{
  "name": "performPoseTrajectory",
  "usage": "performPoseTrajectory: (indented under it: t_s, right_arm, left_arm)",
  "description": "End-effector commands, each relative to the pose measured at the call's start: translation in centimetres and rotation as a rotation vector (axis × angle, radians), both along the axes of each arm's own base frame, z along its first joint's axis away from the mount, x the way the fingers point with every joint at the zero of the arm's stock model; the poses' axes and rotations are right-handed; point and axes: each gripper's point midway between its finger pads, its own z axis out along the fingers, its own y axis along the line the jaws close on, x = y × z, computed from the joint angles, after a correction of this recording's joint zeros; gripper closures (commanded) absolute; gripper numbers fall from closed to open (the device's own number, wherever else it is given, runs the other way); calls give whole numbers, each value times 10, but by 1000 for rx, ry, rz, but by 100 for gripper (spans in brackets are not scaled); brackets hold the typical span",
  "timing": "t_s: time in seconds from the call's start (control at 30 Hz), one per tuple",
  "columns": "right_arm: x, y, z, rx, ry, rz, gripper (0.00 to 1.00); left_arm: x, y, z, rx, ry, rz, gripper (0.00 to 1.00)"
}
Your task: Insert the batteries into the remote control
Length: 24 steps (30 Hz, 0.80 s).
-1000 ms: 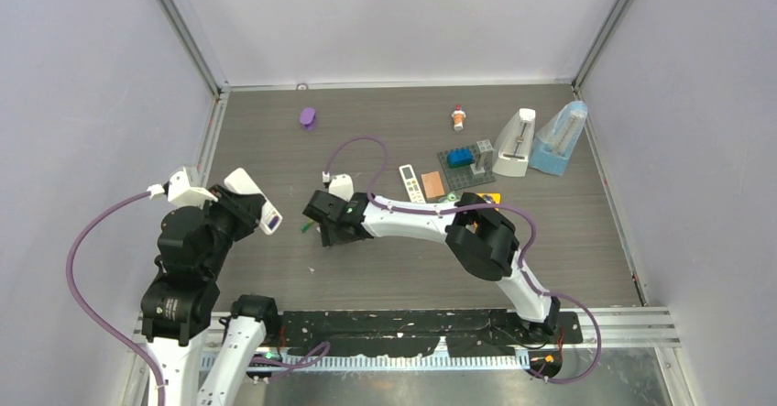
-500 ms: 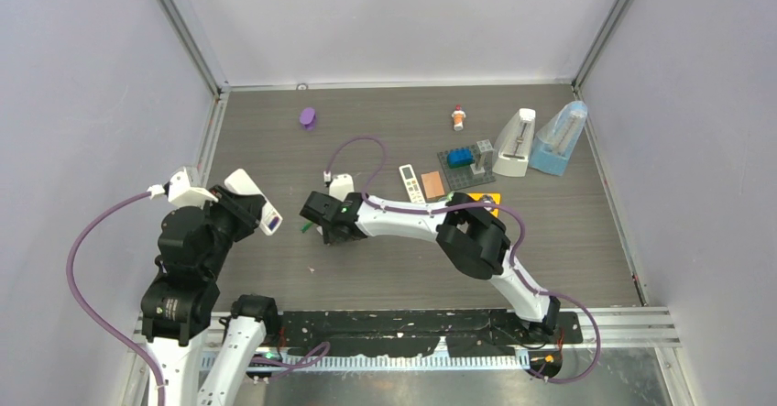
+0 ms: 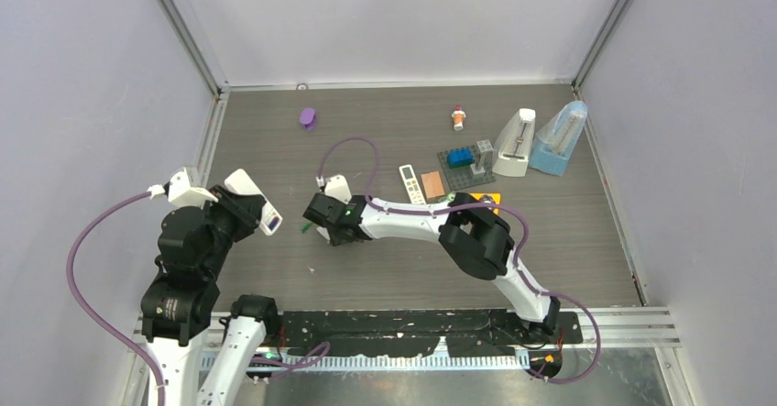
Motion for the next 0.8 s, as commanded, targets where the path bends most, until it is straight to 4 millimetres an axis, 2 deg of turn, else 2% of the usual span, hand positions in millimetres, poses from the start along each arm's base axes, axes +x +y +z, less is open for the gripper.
performPoseTrajectory:
  t_s: [0.0, 0.03, 0.07, 0.1, 0.13, 0.23, 0.27, 0.43, 0.5, 0.7, 0.77]
  right_arm:
    - [7, 8, 65, 98, -124, 118, 47]
    - [5, 15, 79, 148, -133, 152, 44]
    - [4, 13, 76, 130, -139, 209, 37]
    - [2, 20, 86, 173, -146, 248, 31]
    - [1, 15, 81, 150, -151, 290, 28]
    - [-1, 21, 80, 165, -151, 387, 19]
    - [0, 21, 79, 173, -141, 402, 19]
    - [-24, 38, 69, 239, -67, 630, 19]
    - [-28, 41, 64, 228, -64, 699, 20]
    - [-24, 38, 46, 123, -86, 819, 22]
    - [-26, 38, 34, 89, -62, 856, 25]
  left_arm:
    - [0, 2, 15, 5, -41, 7, 100]
    - [0, 2, 15, 5, -40, 7, 100]
    - [0, 2, 16, 6, -39, 7, 100]
    - [0, 2, 17, 7, -40, 6, 100]
    - [0, 2, 16, 7, -38, 6, 100]
    - [0, 3, 17, 10, -33, 13, 100]
    - [-1, 4, 16, 11, -30, 18, 100]
    - [0, 8, 16, 20, -22, 34, 100]
    - [0, 8, 17, 23, -20, 34, 100]
    - [0, 7, 16, 23, -16, 31, 100]
    - [1, 7, 15, 23, -14, 29, 100]
